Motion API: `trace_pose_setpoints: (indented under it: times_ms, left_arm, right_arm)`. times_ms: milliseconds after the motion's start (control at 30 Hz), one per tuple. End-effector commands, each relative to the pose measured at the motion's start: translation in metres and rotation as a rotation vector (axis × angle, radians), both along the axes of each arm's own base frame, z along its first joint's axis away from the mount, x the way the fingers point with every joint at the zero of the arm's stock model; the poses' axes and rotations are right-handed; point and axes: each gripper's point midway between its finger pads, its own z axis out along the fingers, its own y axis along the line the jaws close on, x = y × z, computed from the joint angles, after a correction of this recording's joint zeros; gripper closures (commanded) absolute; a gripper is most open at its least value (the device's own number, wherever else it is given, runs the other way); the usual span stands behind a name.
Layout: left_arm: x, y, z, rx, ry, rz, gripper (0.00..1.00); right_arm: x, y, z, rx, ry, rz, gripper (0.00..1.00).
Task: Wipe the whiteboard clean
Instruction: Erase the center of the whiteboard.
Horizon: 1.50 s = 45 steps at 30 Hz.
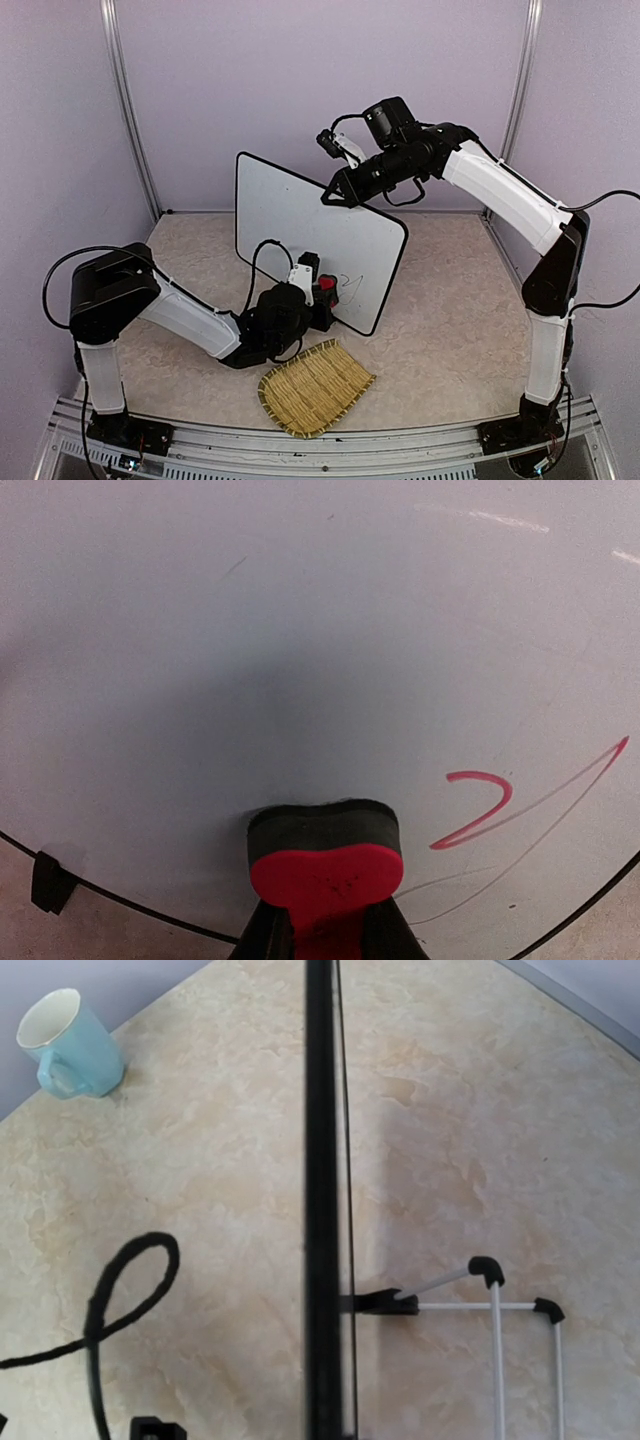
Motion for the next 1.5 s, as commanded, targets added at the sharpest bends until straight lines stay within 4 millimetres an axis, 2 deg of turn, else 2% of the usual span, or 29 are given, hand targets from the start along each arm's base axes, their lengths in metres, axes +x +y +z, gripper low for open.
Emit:
trace_pose_setpoints:
  times_ms: [0,167,300,467,600,800,967,1100,1167,1267,1467]
  left_arm:
    - [0.004,0.005,-0.006,-0.012,0.016,0.013,0.80]
    - [0.022,0.010,0.030,-0.042,-0.043,0.040,0.80]
    - [0.034,0.009,0.069,-0.081,-0.102,0.042,0.80]
    - [0.034,0.000,0.109,-0.117,-0.165,0.006,0.80]
    - [0.028,-0.007,0.117,-0.131,-0.183,-0.012,0.80]
    - [0.021,-0.010,0.108,-0.153,-0.181,-0.016,0.80]
    - [0.015,0.010,0.136,-0.223,-0.255,0.034,0.79]
    - [0.018,0.011,0.151,-0.215,-0.279,0.058,0.79]
    - [0.021,0.005,0.144,-0.178,-0.265,0.058,0.79]
    - [0.018,-0.002,0.120,-0.130,-0.232,0.043,0.79]
    - [0.007,-0.008,0.050,-0.030,-0.131,0.034,0.80]
  right_arm:
    - [-0.052,0.033,-0.074,-0.071,0.287,0.134,1.00]
    - [-0.052,0.034,-0.074,-0.067,0.289,0.138,1.00]
    - [-0.053,0.034,-0.072,-0.066,0.285,0.138,1.00]
    - [-0.052,0.033,-0.073,-0.068,0.283,0.136,1.00]
    - [-0.052,0.033,-0.074,-0.068,0.285,0.136,1.00]
    - [-0.051,0.034,-0.075,-0.069,0.288,0.139,1.00]
    - [-0.051,0.033,-0.076,-0.071,0.290,0.136,1.00]
    - [-0.050,0.032,-0.076,-0.070,0.291,0.133,1.00]
    - [-0.050,0.032,-0.075,-0.068,0.289,0.133,1.00]
    - [-0.050,0.031,-0.075,-0.069,0.287,0.133,1.00]
    - [-0.050,0.031,-0.077,-0.072,0.292,0.134,1.00]
